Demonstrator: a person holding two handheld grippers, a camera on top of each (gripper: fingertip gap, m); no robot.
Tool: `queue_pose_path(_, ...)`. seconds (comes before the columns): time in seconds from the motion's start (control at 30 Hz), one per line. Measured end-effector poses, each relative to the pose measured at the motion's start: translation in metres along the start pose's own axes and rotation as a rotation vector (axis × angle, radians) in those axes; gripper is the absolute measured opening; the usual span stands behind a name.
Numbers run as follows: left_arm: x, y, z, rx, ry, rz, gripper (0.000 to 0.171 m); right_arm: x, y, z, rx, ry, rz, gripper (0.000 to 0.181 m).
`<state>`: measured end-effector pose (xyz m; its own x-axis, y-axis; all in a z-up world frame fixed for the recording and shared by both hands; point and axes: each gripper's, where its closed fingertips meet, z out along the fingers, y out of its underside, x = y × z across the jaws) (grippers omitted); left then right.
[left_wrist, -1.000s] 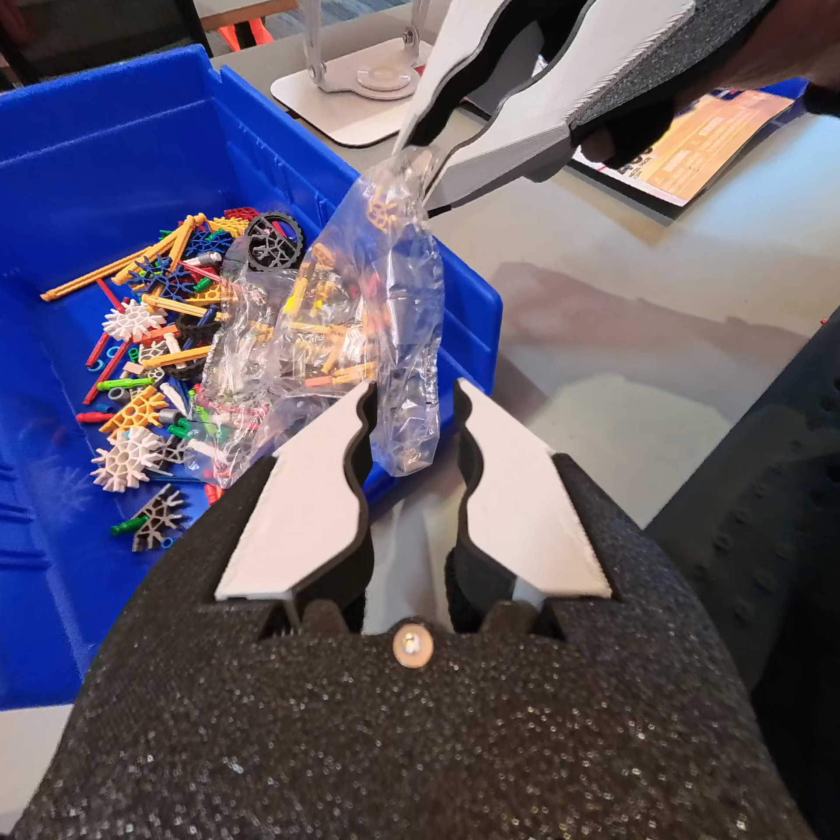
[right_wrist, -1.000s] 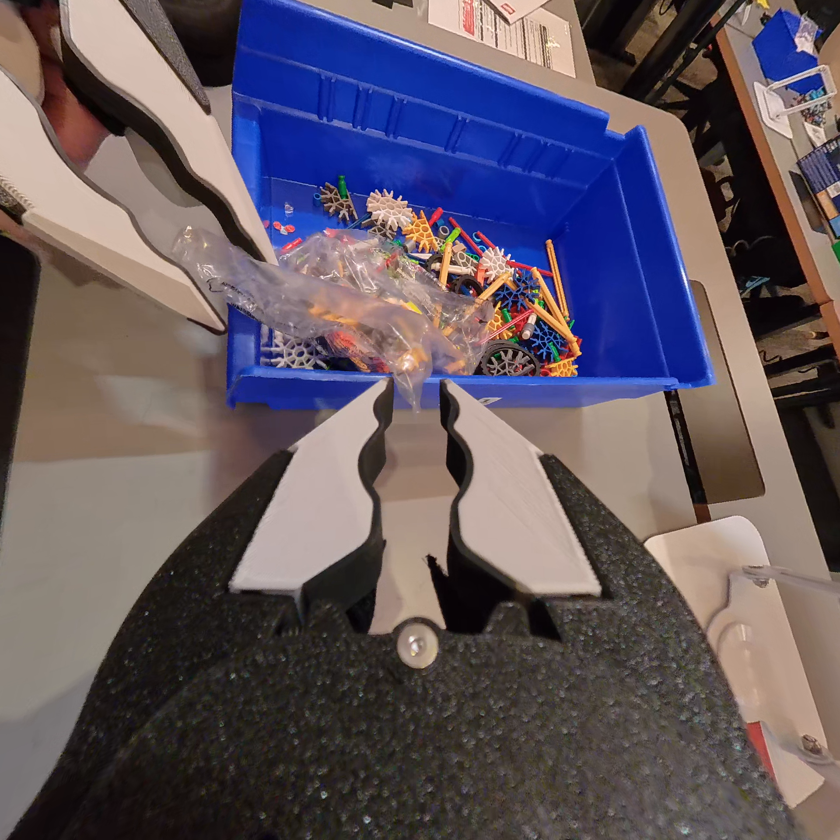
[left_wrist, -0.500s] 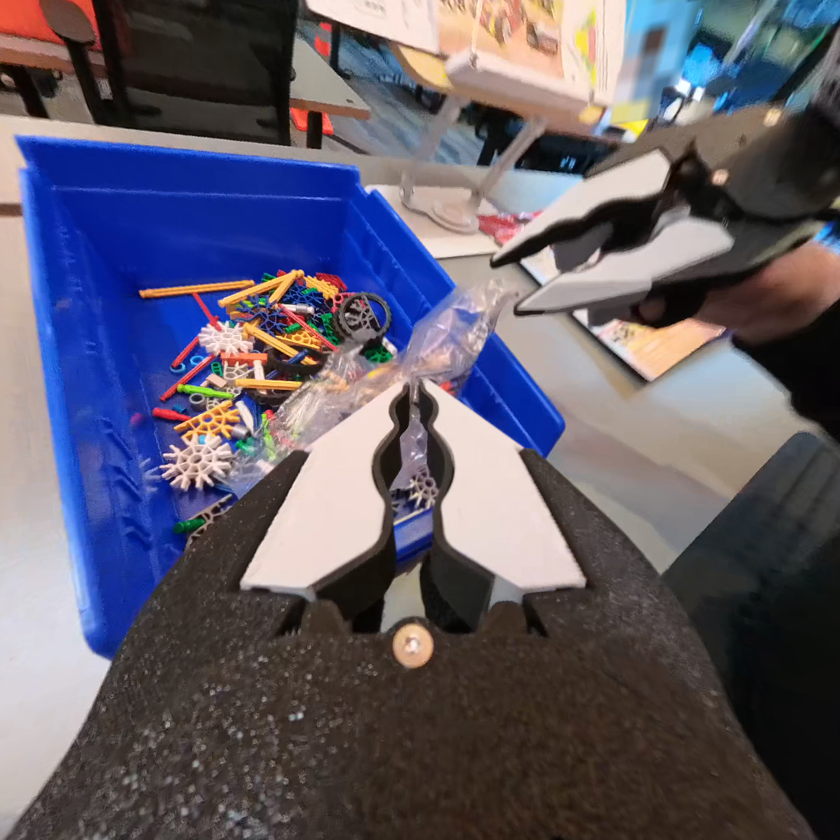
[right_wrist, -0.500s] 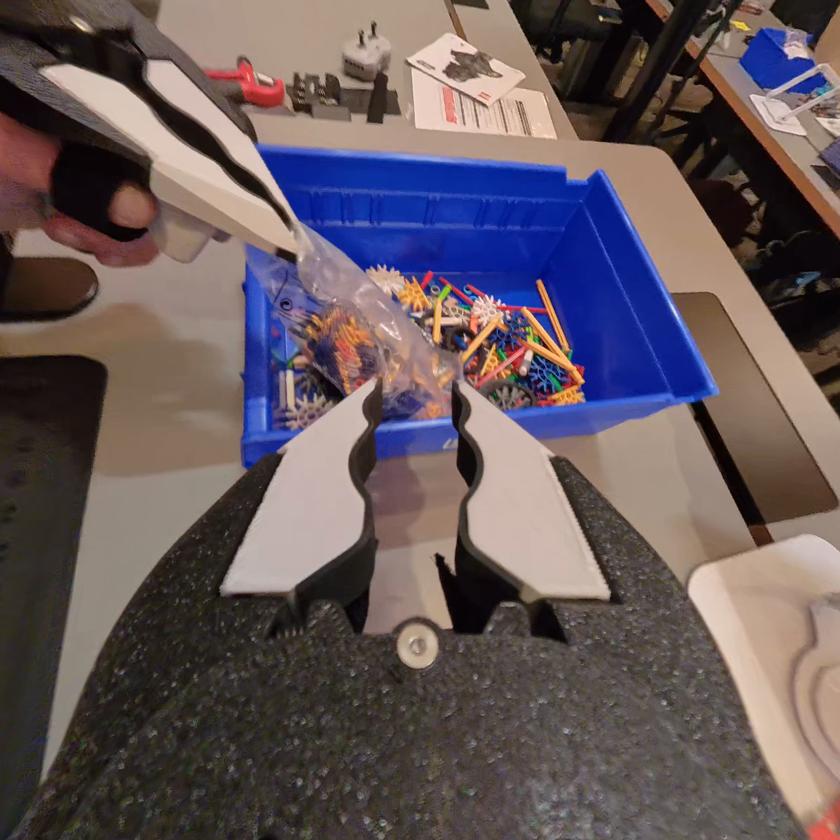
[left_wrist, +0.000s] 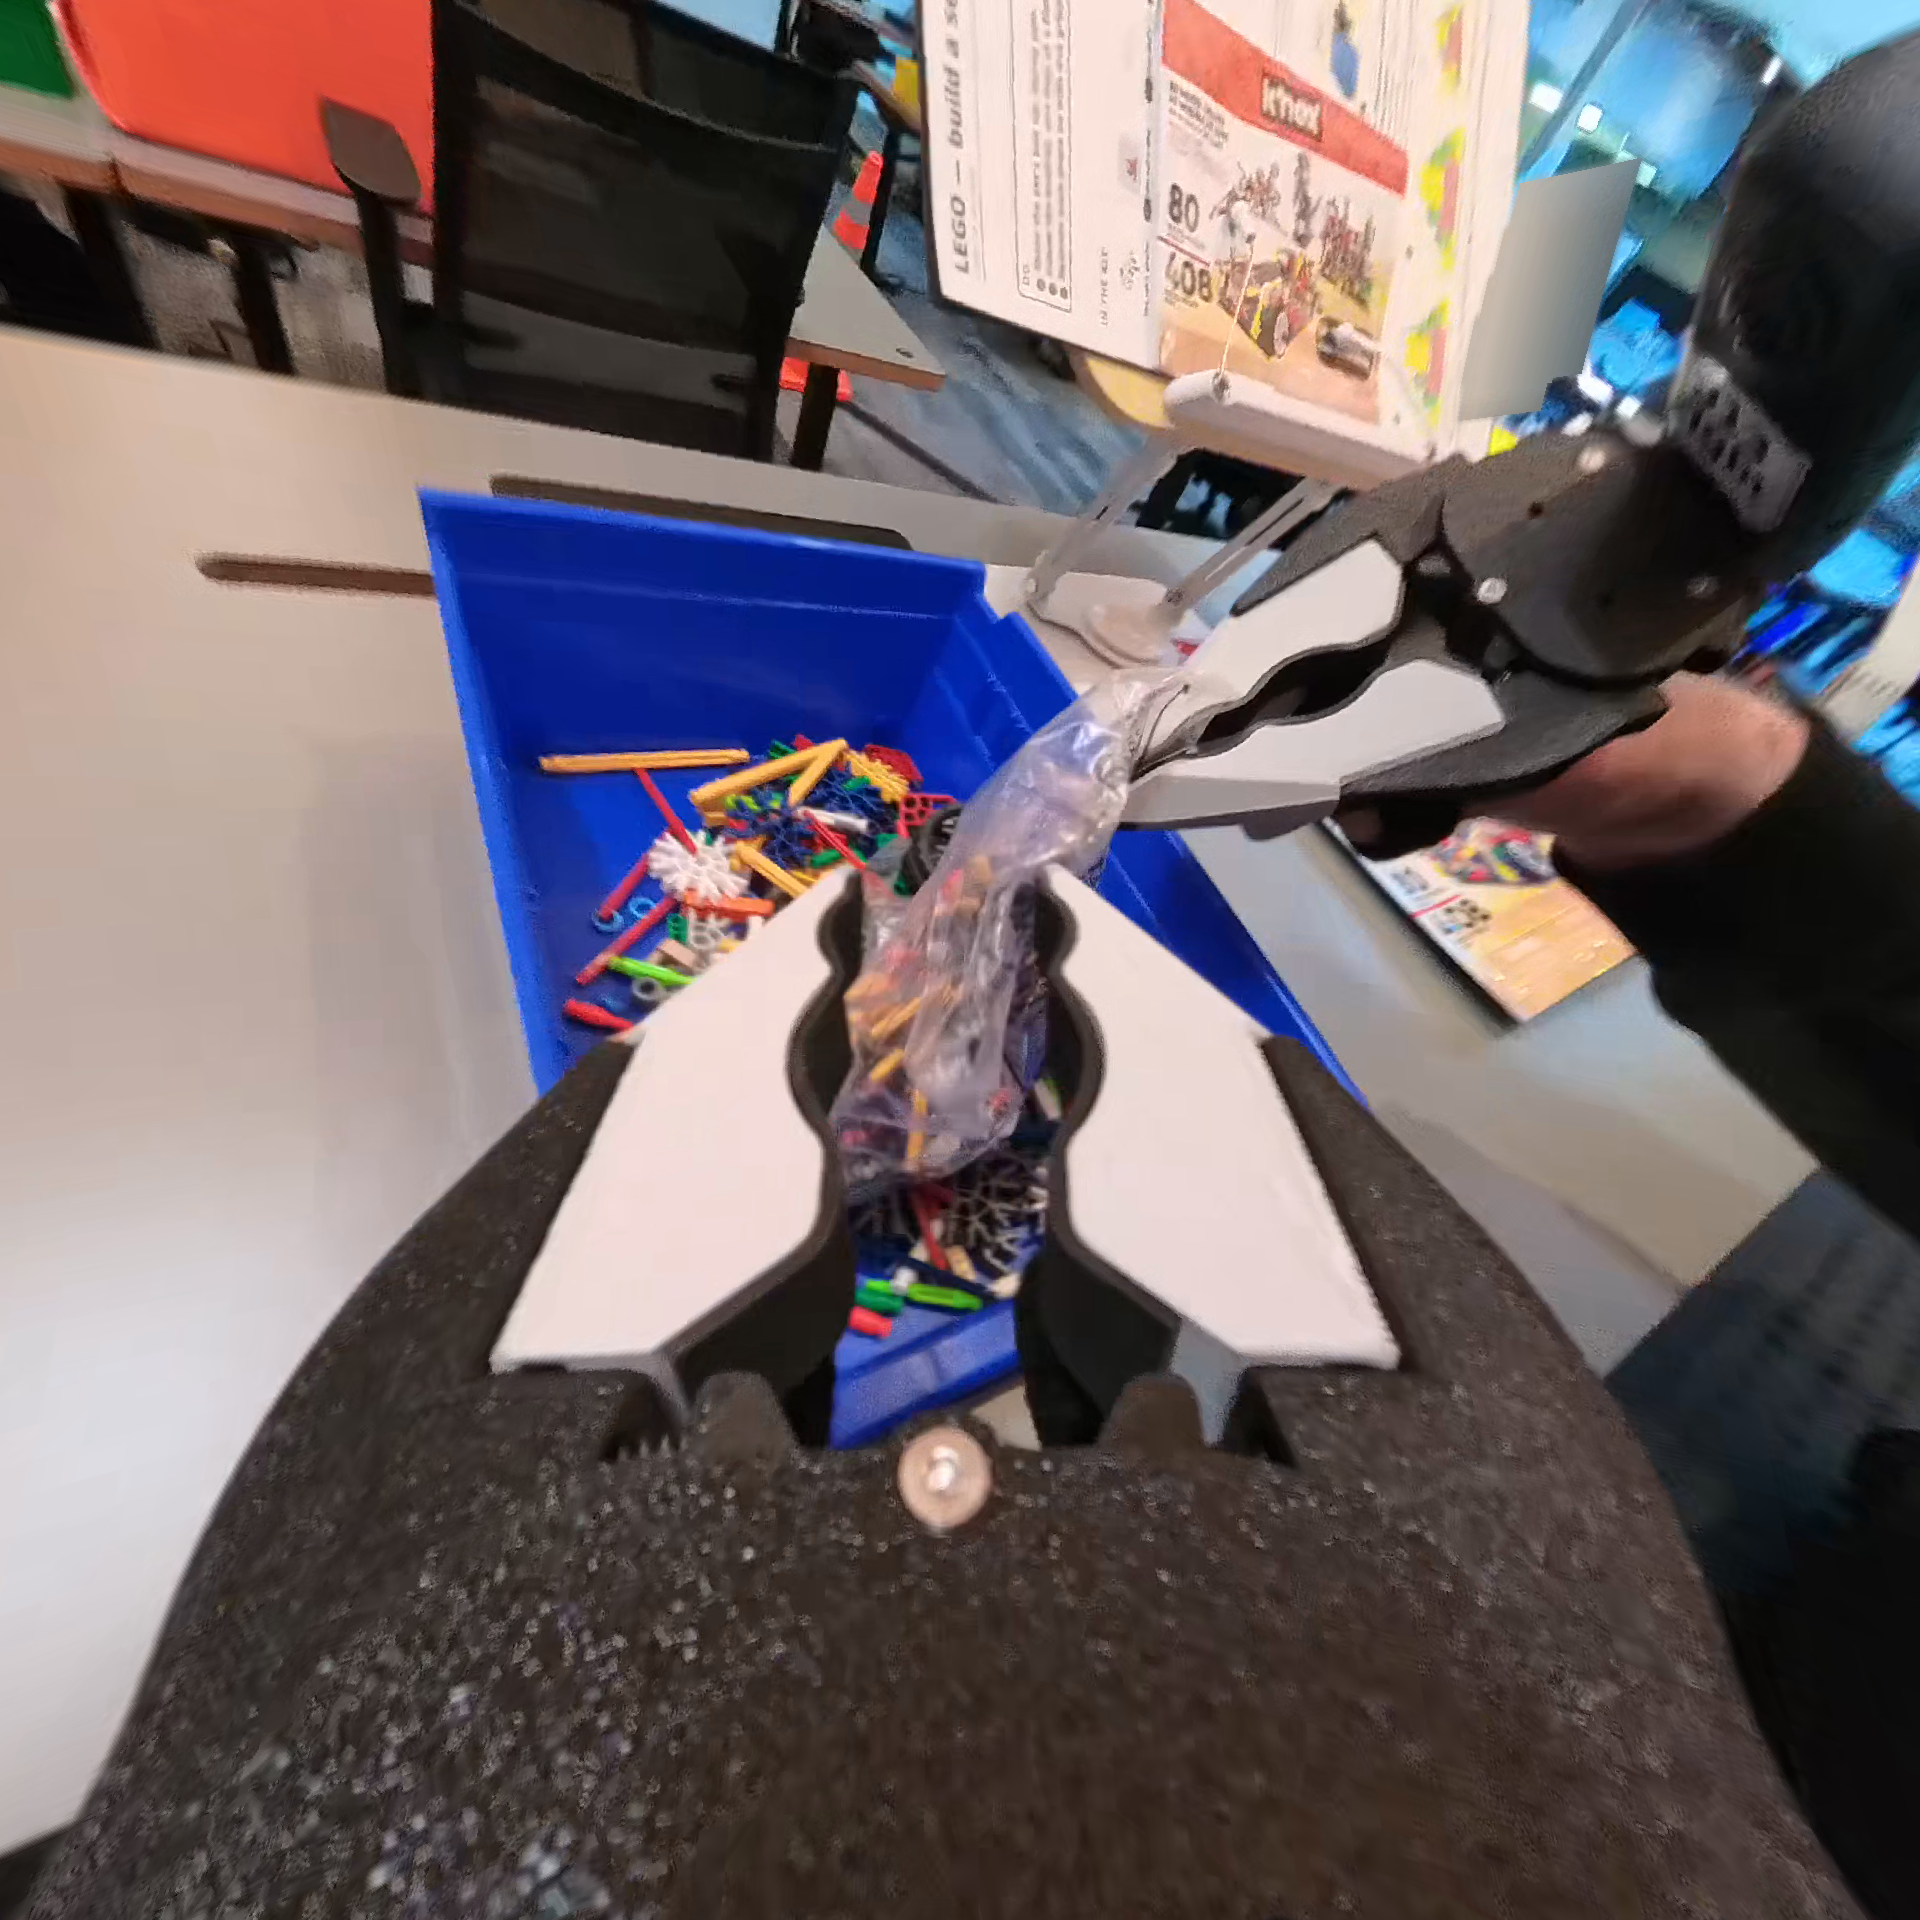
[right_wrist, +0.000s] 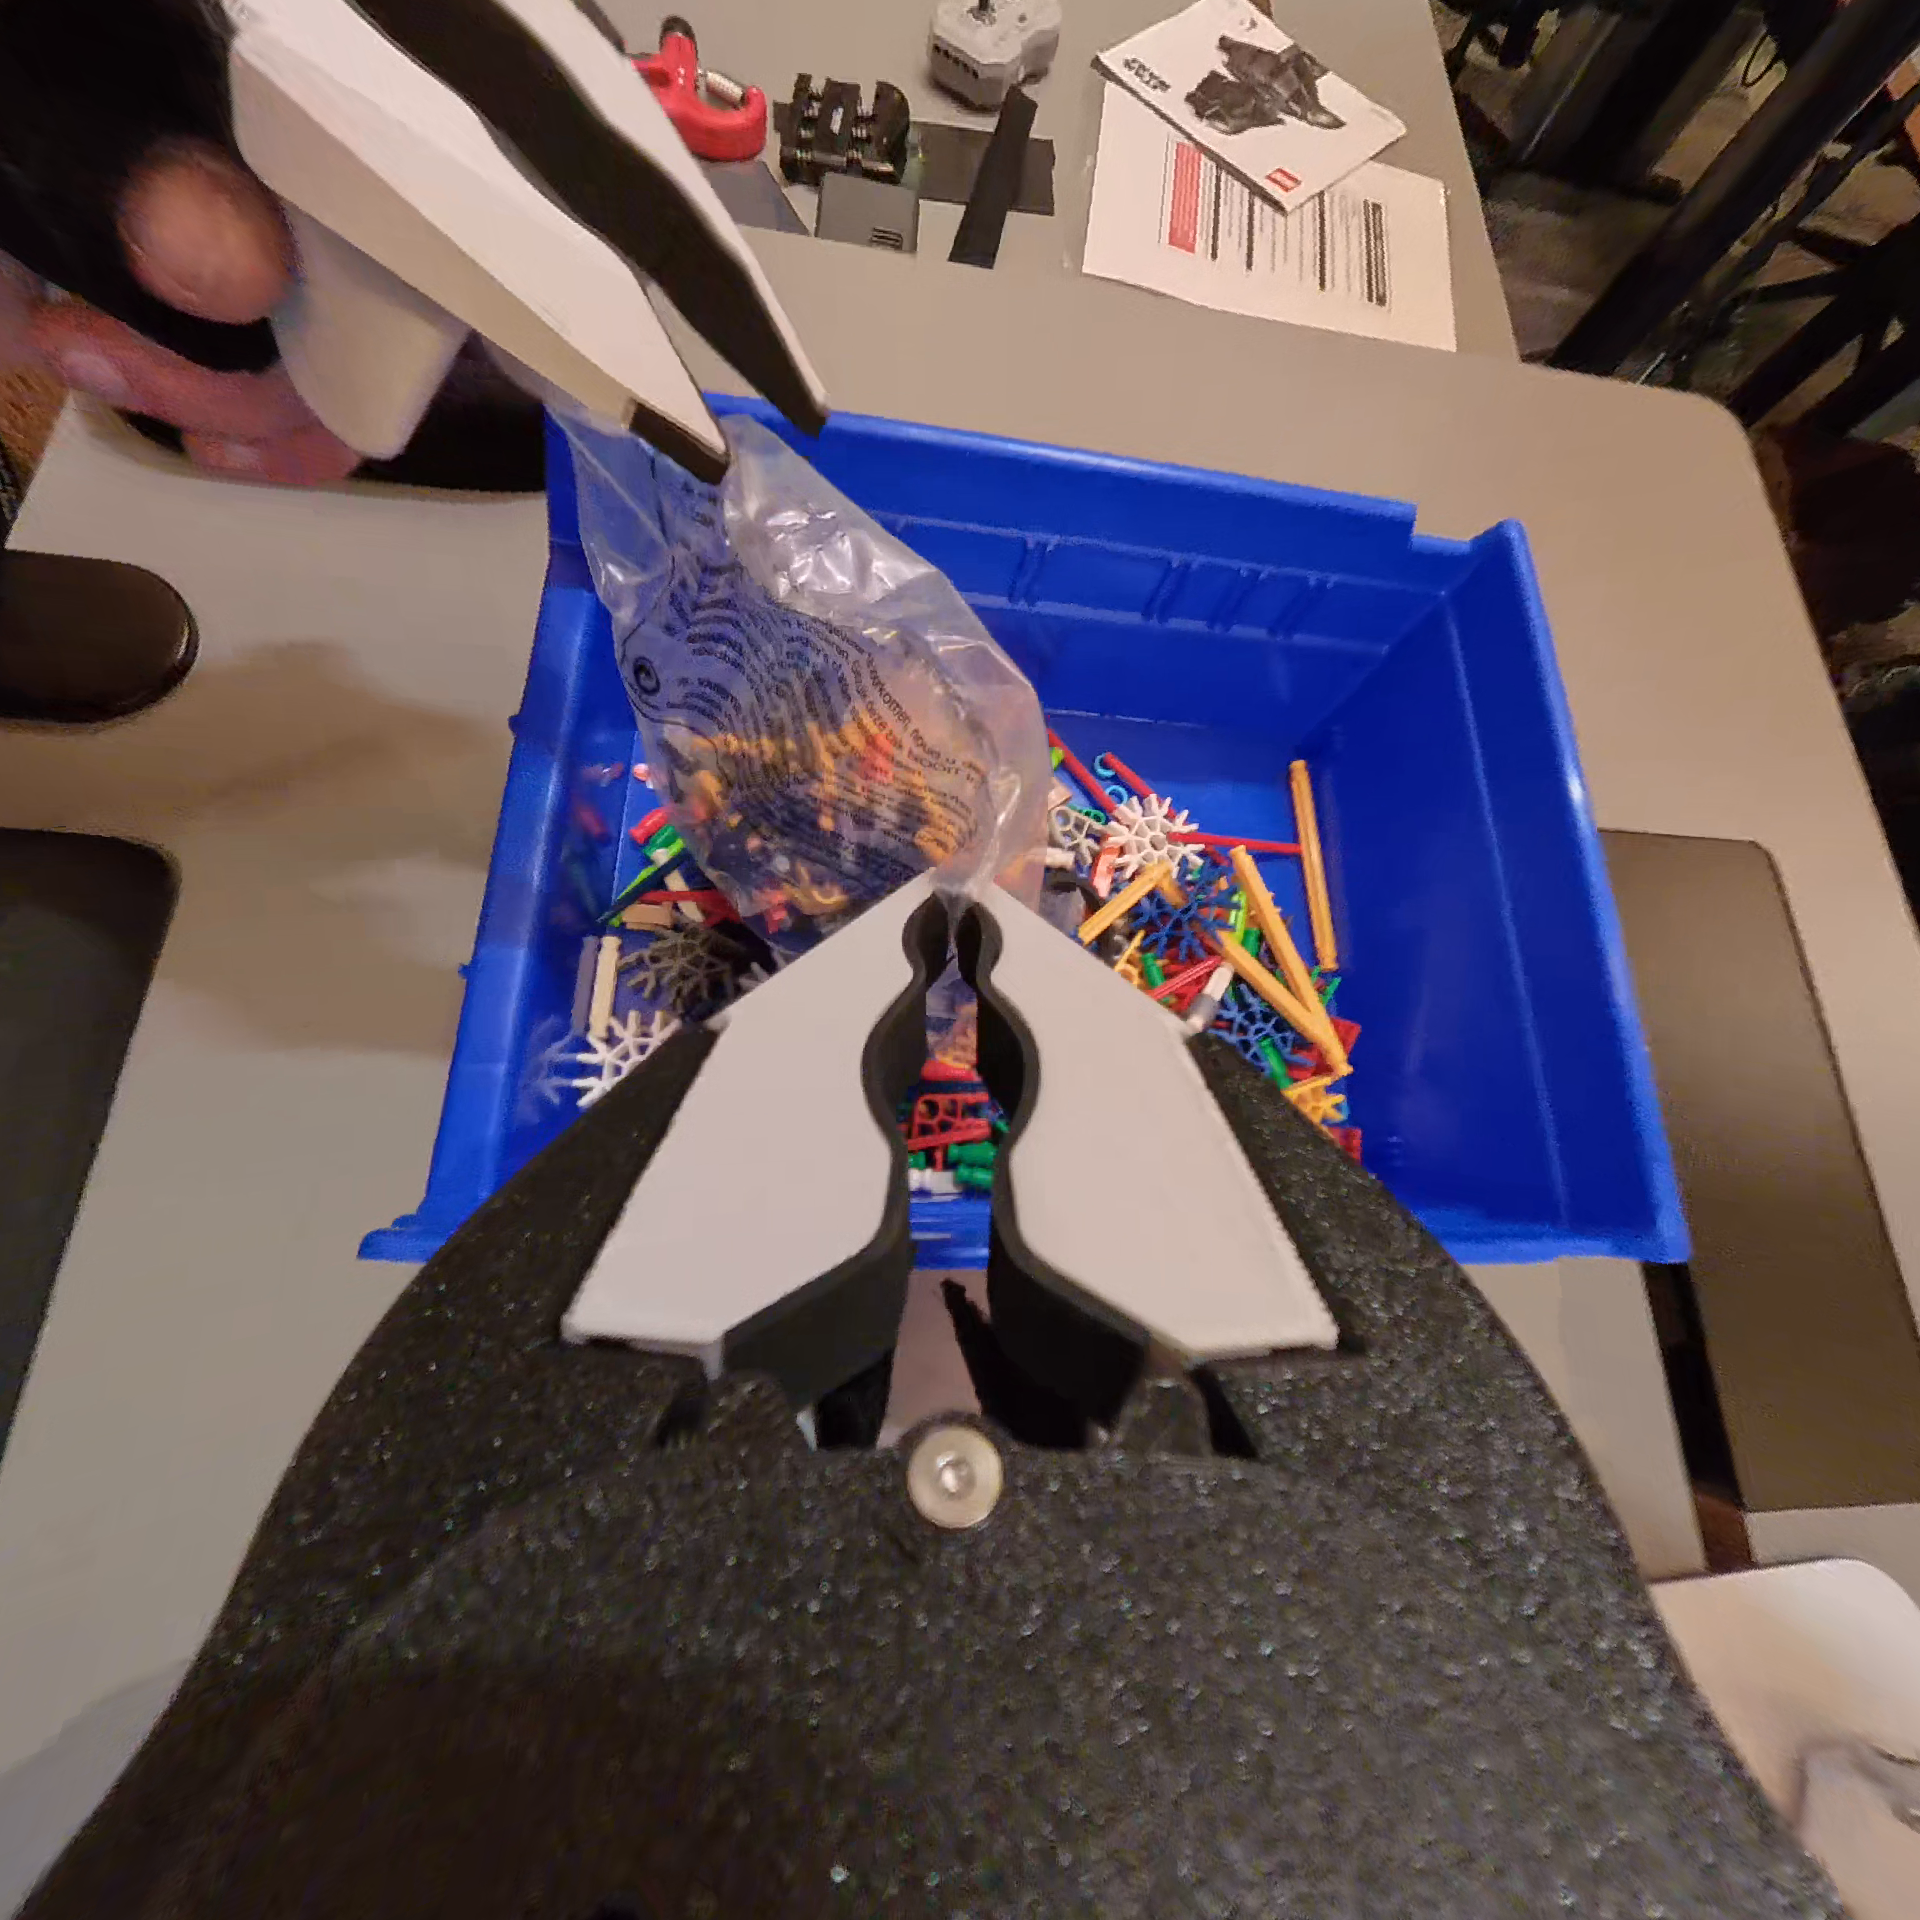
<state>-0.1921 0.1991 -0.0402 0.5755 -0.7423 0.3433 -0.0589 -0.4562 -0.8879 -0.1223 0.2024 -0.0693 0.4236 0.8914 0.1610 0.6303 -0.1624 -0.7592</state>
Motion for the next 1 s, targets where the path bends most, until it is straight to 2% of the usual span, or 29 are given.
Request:
queue_pose_path(0.07, 0.001, -0.008, 0.0, -0.036, -0.033, 0.124, 0.044, 0.004, -0.008, -0.003, -0.009, 0.008, -0.025, 0.0)
queue_pose_path(0.23, 0.024, -0.018, 0.023, -0.193, 0.002, 0.383, 0.057, 0.006, -0.018, -0.002, -0.054, 0.02, -0.083, 0.0)
queue_pose_path(0.37, 0.025, 0.003, 0.044, -0.346, 0.046, 0.426, 0.039, 0.006, -0.024, 0.0, -0.058, 0.034, -0.093, 0.0)
queue_pose_path(0.43, 0.023, 0.005, 0.049, -0.347, 0.047, 0.428, 0.014, 0.006, -0.026, -0.001, -0.048, 0.036, -0.091, 0.0)
queue_pose_path(0.5, 0.02, 0.005, 0.05, -0.34, 0.037, 0.424, 0.0, 0.007, -0.025, -0.002, -0.04, 0.042, -0.082, 0.0)
queue_pose_path(0.6, 0.019, -0.003, 0.048, -0.306, 0.037, 0.415, 0.0, 0.008, -0.028, -0.007, 0.008, 0.042, -0.048, 0.0)
queue_pose_path(0.73, 0.02, -0.018, 0.043, -0.244, 0.046, 0.404, 0.0, 0.016, -0.028, -0.016, 0.069, 0.032, 0.027, 0.015)
queue_pose_path(1.0, 0.023, -0.046, 0.038, -0.126, 0.095, 0.355, 0.0, 0.036, -0.013, -0.019, 0.136, -0.004, 0.192, 0.031)
